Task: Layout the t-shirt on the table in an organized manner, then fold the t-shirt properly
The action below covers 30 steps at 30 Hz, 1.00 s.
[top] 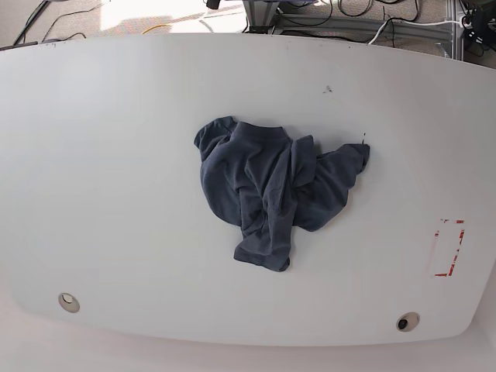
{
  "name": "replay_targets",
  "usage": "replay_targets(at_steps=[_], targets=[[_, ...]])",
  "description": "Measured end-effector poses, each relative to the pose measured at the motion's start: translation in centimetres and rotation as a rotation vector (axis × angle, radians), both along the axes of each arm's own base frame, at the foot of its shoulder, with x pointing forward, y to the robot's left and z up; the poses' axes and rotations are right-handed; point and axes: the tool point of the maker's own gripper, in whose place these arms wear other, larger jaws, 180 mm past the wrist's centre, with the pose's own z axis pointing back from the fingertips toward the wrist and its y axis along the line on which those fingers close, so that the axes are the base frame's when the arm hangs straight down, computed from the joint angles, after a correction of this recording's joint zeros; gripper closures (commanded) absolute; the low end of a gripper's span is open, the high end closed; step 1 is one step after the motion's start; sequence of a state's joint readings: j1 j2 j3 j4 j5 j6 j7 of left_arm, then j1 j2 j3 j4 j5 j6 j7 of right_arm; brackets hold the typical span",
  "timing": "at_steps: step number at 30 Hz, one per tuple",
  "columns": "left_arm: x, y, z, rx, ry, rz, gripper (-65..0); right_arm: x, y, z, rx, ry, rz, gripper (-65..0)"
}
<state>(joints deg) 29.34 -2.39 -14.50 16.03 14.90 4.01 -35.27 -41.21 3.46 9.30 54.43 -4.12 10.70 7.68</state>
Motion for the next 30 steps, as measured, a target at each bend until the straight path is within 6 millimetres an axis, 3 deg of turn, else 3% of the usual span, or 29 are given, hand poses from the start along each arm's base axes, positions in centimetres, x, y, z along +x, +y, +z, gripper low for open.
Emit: replay_targets(at_steps=[10, 20, 30], targets=[[1.0, 1.0, 2.2, 0.033, -0.092, -0.042, -0.4, 0.1, 0.6, 2.0, 0.037, -0.044, 0.028, -0.6], [1.5, 1.0, 4.6, 0.052, -0.157, -0.071, -0.4, -1.2, 0.9, 3.2, 0.049, -0.036, 0.041, -0.6], [3.5, 2.0, 8.4, 0.091, -0.267, -0.13, -0.4, -0.1, 1.1, 5.5, 0.046, -0.099, 0.059, -0.6]])
